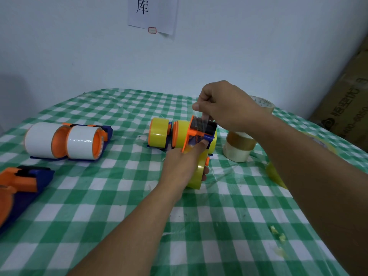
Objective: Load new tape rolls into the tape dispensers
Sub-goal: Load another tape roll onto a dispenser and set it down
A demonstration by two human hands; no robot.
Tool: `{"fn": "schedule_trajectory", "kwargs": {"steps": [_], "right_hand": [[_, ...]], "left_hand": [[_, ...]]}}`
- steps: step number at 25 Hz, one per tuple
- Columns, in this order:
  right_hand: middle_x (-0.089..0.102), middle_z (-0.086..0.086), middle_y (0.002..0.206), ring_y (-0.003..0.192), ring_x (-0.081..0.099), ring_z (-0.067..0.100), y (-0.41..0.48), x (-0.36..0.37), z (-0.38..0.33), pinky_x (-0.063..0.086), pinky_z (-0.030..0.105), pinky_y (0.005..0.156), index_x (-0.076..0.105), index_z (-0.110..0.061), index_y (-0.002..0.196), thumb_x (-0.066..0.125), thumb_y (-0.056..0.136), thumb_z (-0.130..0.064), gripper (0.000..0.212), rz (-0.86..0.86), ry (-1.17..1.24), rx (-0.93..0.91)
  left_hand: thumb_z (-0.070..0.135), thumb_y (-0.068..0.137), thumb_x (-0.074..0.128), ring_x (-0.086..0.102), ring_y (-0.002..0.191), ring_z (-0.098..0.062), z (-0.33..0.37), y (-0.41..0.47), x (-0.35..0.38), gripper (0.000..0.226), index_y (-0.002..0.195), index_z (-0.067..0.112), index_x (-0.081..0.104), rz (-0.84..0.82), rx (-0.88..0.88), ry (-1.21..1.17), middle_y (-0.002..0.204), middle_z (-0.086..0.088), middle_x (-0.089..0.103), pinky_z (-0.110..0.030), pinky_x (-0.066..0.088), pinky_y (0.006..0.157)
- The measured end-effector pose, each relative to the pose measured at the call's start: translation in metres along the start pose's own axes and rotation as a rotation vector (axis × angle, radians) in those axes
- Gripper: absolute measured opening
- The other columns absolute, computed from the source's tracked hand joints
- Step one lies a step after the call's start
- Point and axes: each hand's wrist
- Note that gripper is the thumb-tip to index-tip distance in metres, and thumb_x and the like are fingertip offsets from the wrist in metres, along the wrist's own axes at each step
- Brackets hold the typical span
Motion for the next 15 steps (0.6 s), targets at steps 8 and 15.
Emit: {"fn": "schedule_trajectory", "kwargs": {"steps": [8,15], "right_hand": [[0.066,-0.017,0.069,0.058,0.058,-0.014,0.0016,-0.0009,0.0013,0.047,0.030,0.065,0.065,-0.010,0.092,0.058,0.102,-0.032,0.025,-0.013,-0.003,-0.015],[0.070,-0.012,0.067,0.070,0.068,0.004,-0.0007,-0.0044,0.0050,0.059,0.043,0.074,0.065,-0.009,0.092,0.062,0.099,-0.031,0.023,-0.023,0.077,-0.030]], "left_hand": [[0.036,0.085,0.077,0.065,0.054,-0.027,0.0020,-0.0022,0.0003,0.038,0.092,0.000,0.072,0.007,-0.013,0.006,0.072,-0.017,0.071,-0.037,0.057,0.056],[0.036,0.083,0.079,0.064,0.047,-0.020,0.0042,-0.0058,0.0005,0.033,0.086,0.004,0.073,0.027,0.007,0.032,0.069,-0.014,0.070,-0.027,0.053,0.046]]}}
Point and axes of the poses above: each hand's wrist, its own y-axis towards the middle knuckle, its own x-axis out of the palm, z = x × y
